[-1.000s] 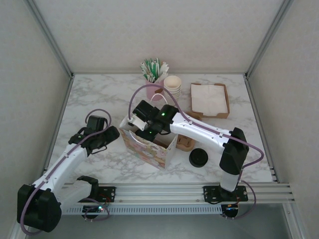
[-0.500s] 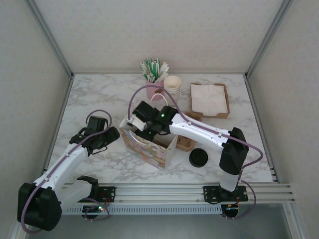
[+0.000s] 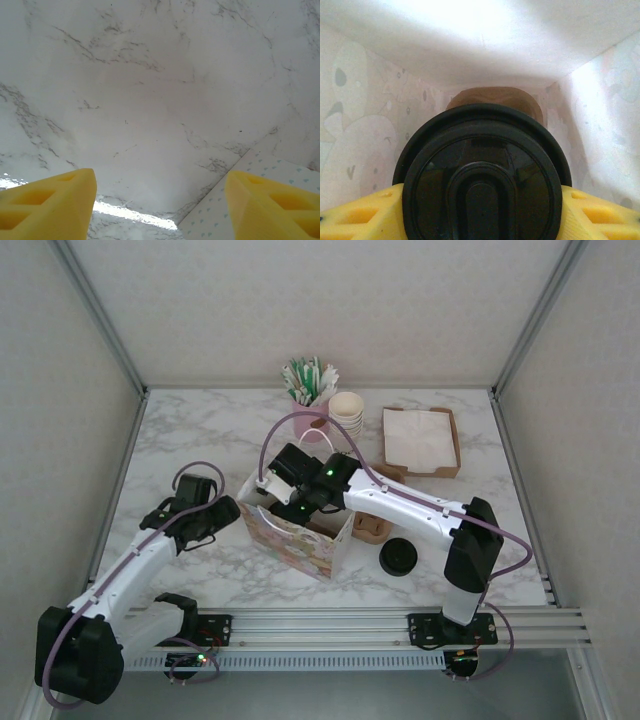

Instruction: Pack the takeout coffee

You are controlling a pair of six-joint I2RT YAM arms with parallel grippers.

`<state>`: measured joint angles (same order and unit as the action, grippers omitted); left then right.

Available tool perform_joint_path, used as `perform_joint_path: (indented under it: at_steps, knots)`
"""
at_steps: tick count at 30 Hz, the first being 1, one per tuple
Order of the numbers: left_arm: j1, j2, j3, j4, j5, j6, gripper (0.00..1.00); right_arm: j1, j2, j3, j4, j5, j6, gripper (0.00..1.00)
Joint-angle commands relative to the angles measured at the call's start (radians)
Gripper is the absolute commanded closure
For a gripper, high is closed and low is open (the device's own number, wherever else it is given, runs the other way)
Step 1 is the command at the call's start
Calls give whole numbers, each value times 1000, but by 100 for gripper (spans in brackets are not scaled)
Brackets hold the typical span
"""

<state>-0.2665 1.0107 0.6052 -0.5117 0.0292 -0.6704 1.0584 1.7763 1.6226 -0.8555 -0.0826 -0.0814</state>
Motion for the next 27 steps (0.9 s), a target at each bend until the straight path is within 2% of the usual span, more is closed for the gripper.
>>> perform_joint_path:
  at_steps: [1, 17, 27]
  knots:
    - [9, 8, -14, 9, 10, -9, 32, 9, -15, -14, 6, -43, 22, 51]
    - [9, 11, -22, 14, 13, -12, 33, 10, 69, -65, -66, 78, -15, 51]
    - [9, 9, -24, 12, 12, -15, 33, 10, -2, -12, -60, 83, -2, 51]
